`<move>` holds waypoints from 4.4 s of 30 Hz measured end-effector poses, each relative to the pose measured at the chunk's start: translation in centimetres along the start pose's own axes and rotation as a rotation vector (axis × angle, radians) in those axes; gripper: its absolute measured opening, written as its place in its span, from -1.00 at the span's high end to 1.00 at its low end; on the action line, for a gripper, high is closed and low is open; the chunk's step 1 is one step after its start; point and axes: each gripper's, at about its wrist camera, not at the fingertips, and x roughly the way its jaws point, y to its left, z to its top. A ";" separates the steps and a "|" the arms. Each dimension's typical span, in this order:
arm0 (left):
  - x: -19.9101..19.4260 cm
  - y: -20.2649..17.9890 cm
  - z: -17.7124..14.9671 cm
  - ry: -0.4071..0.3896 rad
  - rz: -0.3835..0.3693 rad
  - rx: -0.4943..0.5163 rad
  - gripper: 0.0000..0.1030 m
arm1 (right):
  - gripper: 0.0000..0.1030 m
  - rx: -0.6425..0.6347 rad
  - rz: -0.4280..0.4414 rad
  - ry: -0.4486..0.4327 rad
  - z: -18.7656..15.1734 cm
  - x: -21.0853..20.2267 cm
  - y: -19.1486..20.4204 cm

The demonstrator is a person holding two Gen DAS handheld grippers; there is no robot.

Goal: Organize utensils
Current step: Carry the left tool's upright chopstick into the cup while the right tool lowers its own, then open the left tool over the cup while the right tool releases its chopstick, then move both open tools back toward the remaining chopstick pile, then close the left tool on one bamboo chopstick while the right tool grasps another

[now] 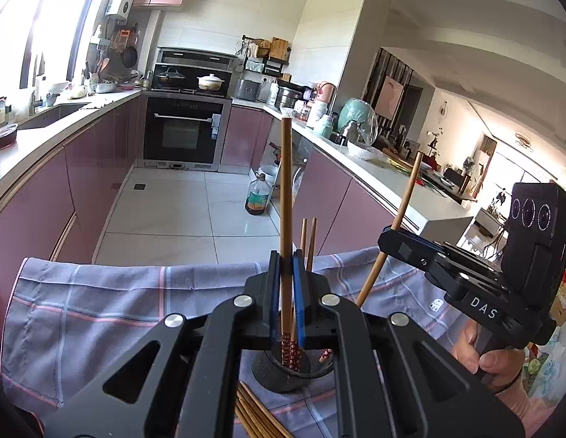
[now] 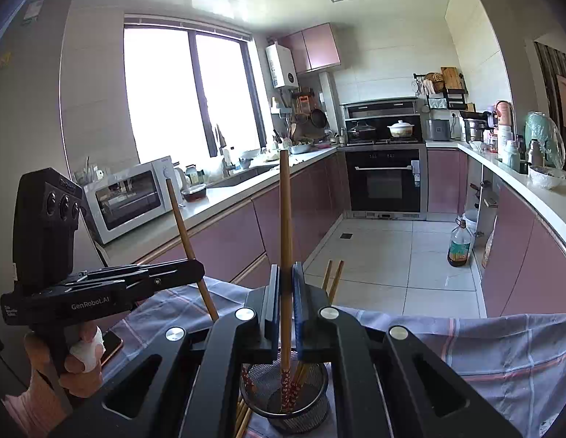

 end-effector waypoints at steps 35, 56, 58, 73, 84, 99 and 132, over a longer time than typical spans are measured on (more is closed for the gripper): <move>7.7 2.5 -4.5 0.178 0.060 -0.002 0.76 | 0.65 0.093 -0.056 0.191 -3.4 4.8 -2.9; -0.1 5.2 -10.9 0.142 0.165 -0.011 0.38 | 0.36 -0.015 0.082 0.193 -7.0 -1.2 1.5; -0.4 5.4 -12.1 0.162 0.161 -0.028 0.37 | 0.36 -0.014 0.092 0.226 -8.1 -0.9 1.9; 2.3 4.7 -20.4 0.350 0.127 -0.066 0.29 | 0.36 0.023 0.103 0.469 -15.8 2.7 3.7; 3.0 3.9 -22.0 0.394 0.126 -0.053 0.26 | 0.36 0.007 0.090 0.503 -17.3 3.3 4.6; 3.4 3.8 -22.0 0.409 0.161 -0.024 0.29 | 0.36 -0.031 0.056 0.512 -17.6 3.7 5.1; 3.9 5.4 -21.7 0.432 0.154 -0.023 0.68 | 0.59 -0.113 -0.008 0.520 -17.2 5.4 6.1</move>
